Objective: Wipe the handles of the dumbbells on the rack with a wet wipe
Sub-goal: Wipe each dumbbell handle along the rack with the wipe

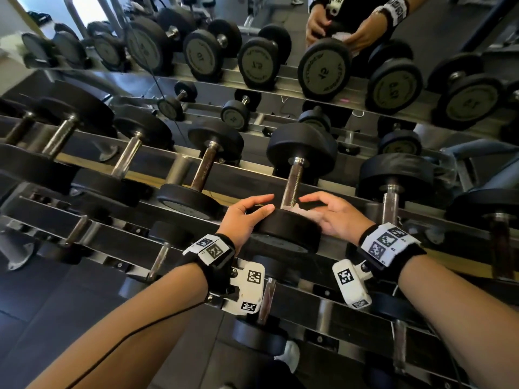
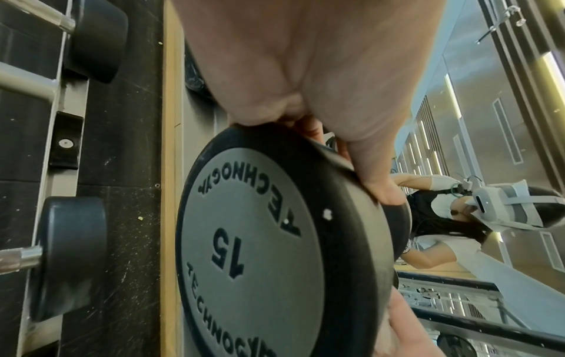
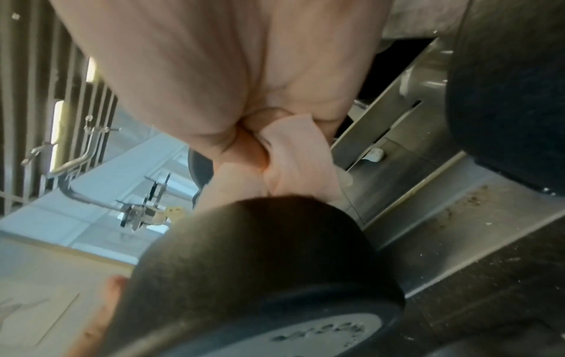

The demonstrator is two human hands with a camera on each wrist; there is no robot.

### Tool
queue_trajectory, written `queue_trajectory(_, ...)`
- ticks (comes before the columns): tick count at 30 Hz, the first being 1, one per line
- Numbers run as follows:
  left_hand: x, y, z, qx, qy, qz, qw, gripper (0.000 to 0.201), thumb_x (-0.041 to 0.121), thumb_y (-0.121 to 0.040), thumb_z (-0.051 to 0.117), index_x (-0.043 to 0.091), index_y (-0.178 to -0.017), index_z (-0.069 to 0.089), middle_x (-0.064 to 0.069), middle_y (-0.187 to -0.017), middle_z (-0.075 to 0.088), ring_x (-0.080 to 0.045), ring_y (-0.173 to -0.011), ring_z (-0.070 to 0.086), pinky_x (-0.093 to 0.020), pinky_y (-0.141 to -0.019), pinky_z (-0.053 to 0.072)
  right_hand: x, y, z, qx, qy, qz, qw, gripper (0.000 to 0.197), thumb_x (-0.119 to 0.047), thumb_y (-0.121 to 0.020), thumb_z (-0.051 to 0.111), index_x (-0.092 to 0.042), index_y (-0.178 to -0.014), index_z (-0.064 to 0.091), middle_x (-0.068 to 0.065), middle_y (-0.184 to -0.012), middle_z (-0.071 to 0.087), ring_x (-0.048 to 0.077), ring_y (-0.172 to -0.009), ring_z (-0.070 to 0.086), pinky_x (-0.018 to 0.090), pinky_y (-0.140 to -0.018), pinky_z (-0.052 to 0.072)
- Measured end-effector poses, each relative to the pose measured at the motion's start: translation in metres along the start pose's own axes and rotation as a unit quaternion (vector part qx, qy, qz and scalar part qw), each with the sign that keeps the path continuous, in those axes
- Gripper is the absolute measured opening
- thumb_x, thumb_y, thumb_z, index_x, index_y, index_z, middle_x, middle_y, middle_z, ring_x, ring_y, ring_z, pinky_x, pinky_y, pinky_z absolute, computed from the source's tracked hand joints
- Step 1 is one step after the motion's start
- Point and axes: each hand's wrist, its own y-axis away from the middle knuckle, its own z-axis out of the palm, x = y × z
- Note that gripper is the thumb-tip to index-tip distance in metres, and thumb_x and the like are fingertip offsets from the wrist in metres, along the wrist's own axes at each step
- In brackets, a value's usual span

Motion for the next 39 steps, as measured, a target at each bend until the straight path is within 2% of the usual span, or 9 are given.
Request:
queue_trajectory(4, 0.008, 0.004, -0.005, -0.020, -0.045, 0.000, 0.999, 0.032, 0.015, -0.090, 0.069, 0.031, -0.117, 0.069, -0.005, -0.119, 0.068, -0.013, -0.103, 0.069, -0.026, -0.083, 0.057, -0.024, 0.027, -0.003, 0.074, 0.006, -0.034, 0.997, 0.042, 0.010, -0.089, 0.051, -0.008, -0.126, 0.058, 0.012, -0.104, 0.068, 0.014, -0.085, 0.065, 0.020, -0.073, 0.052)
queue_trajectory(7, 0.014, 0.015, -0.017, -0.015, -0.107, 0.020, 0.994, 0.042, 0.006, -0.092, 0.065, 0.021, -0.131, 0.060, -0.009, -0.130, 0.062, -0.018, -0.119, 0.061, -0.031, -0.103, 0.049, -0.051, 0.052, 0.011, 0.156, -0.017, -0.074, 0.985, 0.036, -0.013, -0.077, 0.052, -0.025, -0.107, 0.068, 0.001, -0.106, 0.068, 0.012, -0.089, 0.062, 0.024, -0.074, 0.049)
queue_trajectory(10, 0.015, 0.039, -0.037, 0.013, -0.129, 0.032, 0.991, 0.039, 0.006, -0.094, 0.062, 0.017, -0.132, 0.060, -0.004, -0.123, 0.065, -0.003, -0.098, 0.062, -0.013, -0.081, 0.049, -0.068, 0.077, 0.030, 0.177, -0.046, -0.104, 0.978, 0.037, -0.018, -0.070, 0.054, -0.030, -0.100, 0.072, -0.002, -0.096, 0.073, 0.010, -0.084, 0.068, 0.025, -0.073, 0.051)
queue_trajectory(15, -0.010, 0.087, -0.066, 0.048, -0.110, 0.020, 0.993, 0.033, 0.000, -0.095, 0.058, 0.008, -0.127, 0.061, -0.006, -0.107, 0.067, -0.002, -0.081, 0.059, -0.011, -0.073, 0.044, -0.050, 0.114, 0.070, 0.146, -0.117, -0.090, 0.978, 0.047, 0.005, -0.083, 0.047, -0.026, -0.102, 0.076, 0.011, -0.112, 0.070, 0.028, -0.097, 0.066, 0.040, -0.078, 0.050)
queue_trajectory(20, -0.076, 0.124, -0.085, 0.048, -0.125, -0.024, 0.991, 0.031, -0.002, -0.094, 0.057, 0.010, -0.122, 0.063, -0.005, -0.099, 0.070, -0.005, -0.075, 0.058, -0.009, -0.065, 0.044, 0.014, 0.137, 0.111, 0.131, -0.127, -0.027, 0.983, 0.038, 0.001, -0.083, 0.055, -0.026, -0.101, 0.076, 0.005, -0.104, 0.072, 0.022, -0.088, 0.069, 0.031, -0.066, 0.055)
queue_trajectory(23, -0.123, 0.143, -0.090, 0.032, -0.136, -0.054, 0.989, 0.026, 0.003, -0.094, 0.059, 0.019, -0.114, 0.066, 0.000, -0.095, 0.071, -0.007, -0.078, 0.060, -0.022, -0.076, 0.046, 0.063, 0.137, 0.132, 0.150, -0.076, 0.021, 0.985, 0.036, 0.004, -0.086, 0.055, -0.025, -0.098, 0.074, -0.002, -0.093, 0.074, 0.019, -0.083, 0.069, 0.030, -0.066, 0.054)
queue_trajectory(29, -0.213, 0.148, -0.092, 0.035, -0.153, -0.060, 0.986, 0.032, 0.003, -0.093, 0.062, 0.034, -0.099, 0.065, -0.001, -0.089, 0.074, -0.022, -0.091, 0.069, -0.038, -0.092, 0.050, 0.156, 0.108, 0.156, 0.147, -0.013, 0.112, 0.983, 0.037, 0.012, -0.087, 0.049, -0.011, -0.109, 0.068, 0.016, -0.100, 0.068, 0.026, -0.077, 0.063, 0.029, -0.059, 0.050)
queue_trajectory(33, -0.278, 0.135, -0.091, 0.041, -0.143, -0.064, 0.987, 0.032, 0.004, -0.093, 0.063, 0.036, -0.100, 0.063, -0.002, -0.088, 0.073, -0.031, -0.093, 0.068, -0.041, -0.093, 0.050, 0.226, 0.081, 0.163, 0.148, 0.037, 0.124, 0.981, 0.036, 0.011, -0.087, 0.050, -0.012, -0.110, 0.068, 0.012, -0.102, 0.068, 0.023, -0.080, 0.063, 0.030, -0.062, 0.051)
queue_trajectory(39, -0.379, 0.097, -0.095, 0.038, -0.148, -0.046, 0.987, 0.029, 0.016, -0.090, 0.071, 0.039, -0.107, 0.063, 0.010, -0.087, 0.073, -0.016, -0.098, 0.067, -0.043, -0.106, 0.046, 0.332, 0.028, 0.154, 0.122, 0.107, 0.077, 0.984, 0.030, 0.007, -0.087, 0.057, -0.015, -0.104, 0.068, 0.019, -0.112, 0.068, 0.032, -0.094, 0.065, 0.043, -0.078, 0.053)
